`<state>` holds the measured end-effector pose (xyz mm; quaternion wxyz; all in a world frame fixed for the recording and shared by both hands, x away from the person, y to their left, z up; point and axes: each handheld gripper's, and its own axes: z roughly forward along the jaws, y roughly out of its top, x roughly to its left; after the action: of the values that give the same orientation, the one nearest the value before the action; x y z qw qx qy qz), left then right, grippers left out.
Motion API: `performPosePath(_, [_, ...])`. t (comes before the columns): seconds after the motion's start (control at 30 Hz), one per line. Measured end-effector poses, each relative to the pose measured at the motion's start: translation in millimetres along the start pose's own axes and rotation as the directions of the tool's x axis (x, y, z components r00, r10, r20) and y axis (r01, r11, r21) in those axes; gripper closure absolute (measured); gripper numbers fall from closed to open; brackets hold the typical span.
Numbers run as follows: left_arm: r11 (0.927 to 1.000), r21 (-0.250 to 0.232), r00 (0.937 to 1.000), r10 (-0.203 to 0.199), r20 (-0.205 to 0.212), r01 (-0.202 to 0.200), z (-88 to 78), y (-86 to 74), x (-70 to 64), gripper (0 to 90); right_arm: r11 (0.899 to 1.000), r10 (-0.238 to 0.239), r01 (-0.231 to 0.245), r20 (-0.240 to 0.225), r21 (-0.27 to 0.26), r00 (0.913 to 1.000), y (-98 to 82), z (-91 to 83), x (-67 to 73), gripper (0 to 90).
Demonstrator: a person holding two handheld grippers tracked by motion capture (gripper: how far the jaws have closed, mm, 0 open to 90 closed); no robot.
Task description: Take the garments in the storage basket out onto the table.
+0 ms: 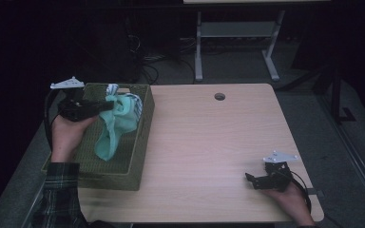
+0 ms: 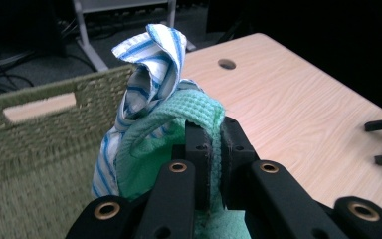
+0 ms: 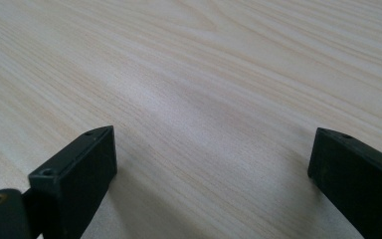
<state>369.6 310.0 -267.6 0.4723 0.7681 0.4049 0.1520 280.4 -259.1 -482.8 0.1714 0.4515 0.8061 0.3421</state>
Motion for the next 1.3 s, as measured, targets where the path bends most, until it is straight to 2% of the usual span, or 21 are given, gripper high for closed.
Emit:
performPosePath(0.23, [0.9995,-0.031,0.9996,0.011,0.026,-0.010,-5.7,13.9,-5.2,84.2,1.000,0.001,-0.001,0.000,0.000,1.0000,0.0,0.0,0.1,4.5])
performPosePath(0.53, [0.9972,-0.061,0.9961,0.046,0.075,-0.042,-8.8,35.8,-18.0,84.1,1.000,0.001,-0.001,0.000,0.000,1.0000,0.0,0.0,0.1,4.5])
performPosePath(0.6, [0.9964,-0.074,0.9934,0.049,0.104,-0.042,-7.4,41.8,-22.6,84.1,1.000,0.001,-0.001,0.000,0.000,1.0000,0.0,-0.1,0.1,4.5])
performPosePath(0.9, [0.9929,-0.098,0.9851,0.082,0.151,-0.068,0.6,57.1,-37.1,84.0,1.000,0.001,-0.001,0.000,0.000,1.0000,0.0,-0.1,0.1,4.5])
performPosePath(0.93, [0.9918,-0.104,0.9824,0.091,0.163,-0.075,3.2,60.1,-40.6,84.0,1.000,0.001,-0.001,0.000,0.001,1.0000,0.0,-0.1,0.1,4.5])
performPosePath(1.3, [0.9890,-0.113,0.9716,0.117,0.205,-0.096,19.3,68.8,-59.6,83.9,1.000,0.001,-0.001,0.000,0.000,1.0000,0.0,-0.1,0.1,4.5])
